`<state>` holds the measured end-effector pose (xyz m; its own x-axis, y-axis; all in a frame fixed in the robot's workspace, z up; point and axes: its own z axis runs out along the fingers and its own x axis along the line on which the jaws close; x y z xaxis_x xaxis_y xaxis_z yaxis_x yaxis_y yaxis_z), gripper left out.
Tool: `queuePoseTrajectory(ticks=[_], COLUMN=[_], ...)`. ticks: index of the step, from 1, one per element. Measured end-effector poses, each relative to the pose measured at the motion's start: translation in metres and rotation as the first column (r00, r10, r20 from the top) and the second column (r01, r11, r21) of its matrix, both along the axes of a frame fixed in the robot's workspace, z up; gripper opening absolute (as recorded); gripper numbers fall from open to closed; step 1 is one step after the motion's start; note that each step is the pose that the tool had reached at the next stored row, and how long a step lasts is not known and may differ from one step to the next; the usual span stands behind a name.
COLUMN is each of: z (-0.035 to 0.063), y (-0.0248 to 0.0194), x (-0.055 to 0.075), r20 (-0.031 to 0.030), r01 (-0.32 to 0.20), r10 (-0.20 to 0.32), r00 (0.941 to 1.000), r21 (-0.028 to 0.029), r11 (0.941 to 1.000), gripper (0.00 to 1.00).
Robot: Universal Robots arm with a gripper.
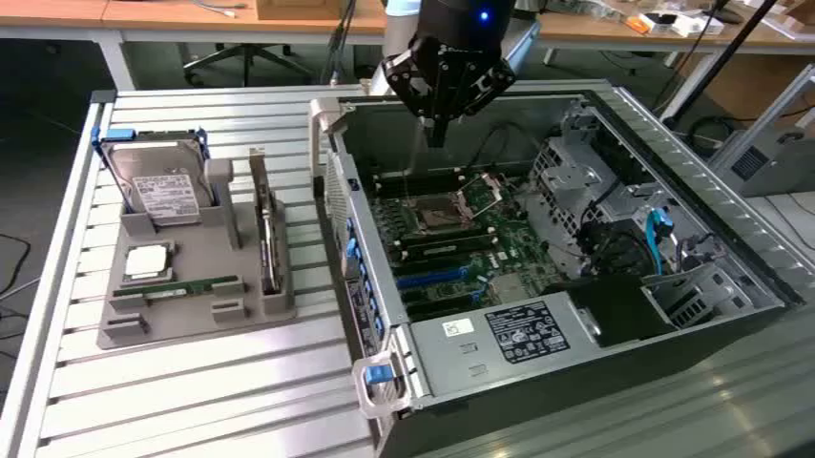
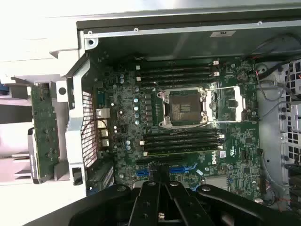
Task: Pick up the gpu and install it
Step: 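Reach for the gpu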
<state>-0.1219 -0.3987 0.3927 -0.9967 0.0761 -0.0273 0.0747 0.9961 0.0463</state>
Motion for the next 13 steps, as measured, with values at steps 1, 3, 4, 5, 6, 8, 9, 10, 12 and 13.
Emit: queuePoseTrajectory(ticks=[1,3,4,5,6,8,9,10,12,13], z=[0.0,0.0,0.0,0.0,0.0,0.0,0.0,0.0,0.0,0.0], y=[0.0,0.0,0.0,0.0,0.0,0.0,0.0,0.0,0.0,0.0], x=[-0.0001,-0.0019,-0.0022,-0.0025,-0.0029,-0.0033,-0.0034,-0.0037,-0.0043,-0.0054], r20=[0.0,0.0001,0.0,0.0,0.0,0.0001,0.0,0.0001,0.0,0.0], r01=[0.0,0.0,0.0,0.0,0.0,0.0,0.0,0.0,0.0,0.0], r10=[0.0,0.0,0.0,0.0,0.0,0.0,0.0,0.0,0.0,0.0], r00=[1.0,1.0,1.0,1.0,1.0,1.0,1.0,1.0,1.0,1.0], r21=[0.0,0.0,0.0,0.0,0.0,0.0,0.0,0.0,0.0,0.0], r11=[1.0,1.0,1.0,1.0,1.0,1.0,1.0,1.0,1.0,1.0], gripper=[0.11,0.11,0.11,0.11,0.11,0.11,0.11,0.11,0.11,0.11])
